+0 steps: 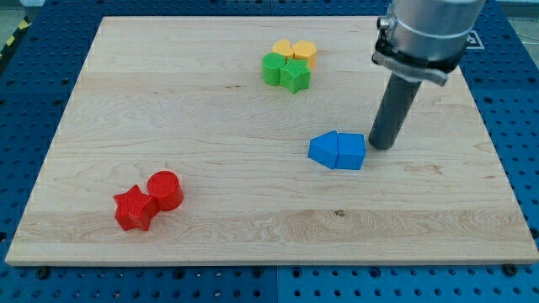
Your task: Separate the red star from the red circle
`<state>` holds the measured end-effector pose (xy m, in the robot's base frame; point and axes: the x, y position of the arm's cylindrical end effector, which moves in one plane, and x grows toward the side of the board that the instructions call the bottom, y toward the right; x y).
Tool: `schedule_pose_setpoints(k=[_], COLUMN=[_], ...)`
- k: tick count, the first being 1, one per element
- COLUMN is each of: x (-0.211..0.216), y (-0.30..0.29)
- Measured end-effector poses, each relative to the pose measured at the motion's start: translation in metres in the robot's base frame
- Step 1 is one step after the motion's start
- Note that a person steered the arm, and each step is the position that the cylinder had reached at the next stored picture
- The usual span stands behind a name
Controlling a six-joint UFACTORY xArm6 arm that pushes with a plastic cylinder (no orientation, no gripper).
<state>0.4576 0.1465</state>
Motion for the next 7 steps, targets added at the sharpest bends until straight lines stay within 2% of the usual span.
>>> schedule_pose_setpoints(k=[1,2,4,5,6,7], x=[-0.009,-0.007,0.017,0.048,0.077,0.121], y=[-0.029,-0.094,-0.276,-0.341,-0.370,-0.367])
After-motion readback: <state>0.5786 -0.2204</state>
